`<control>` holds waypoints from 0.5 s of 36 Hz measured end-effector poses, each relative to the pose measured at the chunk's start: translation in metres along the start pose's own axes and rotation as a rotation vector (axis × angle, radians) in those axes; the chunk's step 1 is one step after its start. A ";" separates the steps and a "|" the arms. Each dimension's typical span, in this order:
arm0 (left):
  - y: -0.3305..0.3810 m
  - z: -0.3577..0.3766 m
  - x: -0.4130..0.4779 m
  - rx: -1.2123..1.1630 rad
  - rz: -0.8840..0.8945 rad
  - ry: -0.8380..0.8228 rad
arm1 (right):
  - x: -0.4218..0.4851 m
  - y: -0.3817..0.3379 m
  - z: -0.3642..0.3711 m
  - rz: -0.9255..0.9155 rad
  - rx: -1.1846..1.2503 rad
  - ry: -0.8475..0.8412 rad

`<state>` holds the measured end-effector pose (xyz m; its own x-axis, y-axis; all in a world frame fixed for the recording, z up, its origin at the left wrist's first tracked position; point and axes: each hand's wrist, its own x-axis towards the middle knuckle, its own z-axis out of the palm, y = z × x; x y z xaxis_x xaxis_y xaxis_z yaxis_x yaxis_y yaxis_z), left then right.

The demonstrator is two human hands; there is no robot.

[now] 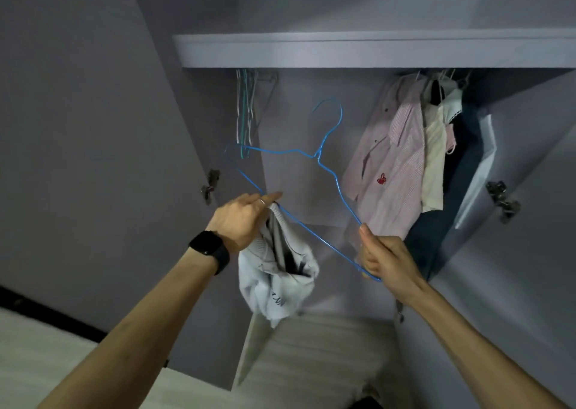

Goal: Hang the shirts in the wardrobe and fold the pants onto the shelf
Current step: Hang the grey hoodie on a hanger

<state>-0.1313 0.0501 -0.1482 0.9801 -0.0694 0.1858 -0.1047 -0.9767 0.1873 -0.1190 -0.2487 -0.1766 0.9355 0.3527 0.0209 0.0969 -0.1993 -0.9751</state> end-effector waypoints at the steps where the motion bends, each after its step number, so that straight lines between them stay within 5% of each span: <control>1: 0.001 0.001 -0.002 -0.032 0.008 -0.016 | -0.002 0.000 0.000 -0.005 0.006 0.021; 5: 0.000 0.002 -0.007 0.010 0.064 -0.049 | -0.009 0.013 0.001 -0.003 0.025 0.031; 9: -0.002 -0.006 -0.005 0.056 0.099 0.025 | -0.006 0.027 0.007 -0.077 -0.267 0.008; 13: 0.010 -0.018 -0.005 0.186 0.376 0.205 | 0.017 0.016 0.011 -0.180 -0.406 0.052; 18: 0.019 -0.023 0.002 0.353 0.548 0.254 | 0.060 -0.048 0.027 -0.177 -0.079 0.202</control>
<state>-0.1349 0.0364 -0.1221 0.7276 -0.5632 0.3917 -0.4692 -0.8251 -0.3148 -0.0770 -0.1931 -0.1348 0.9497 0.2004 0.2406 0.2836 -0.2246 -0.9323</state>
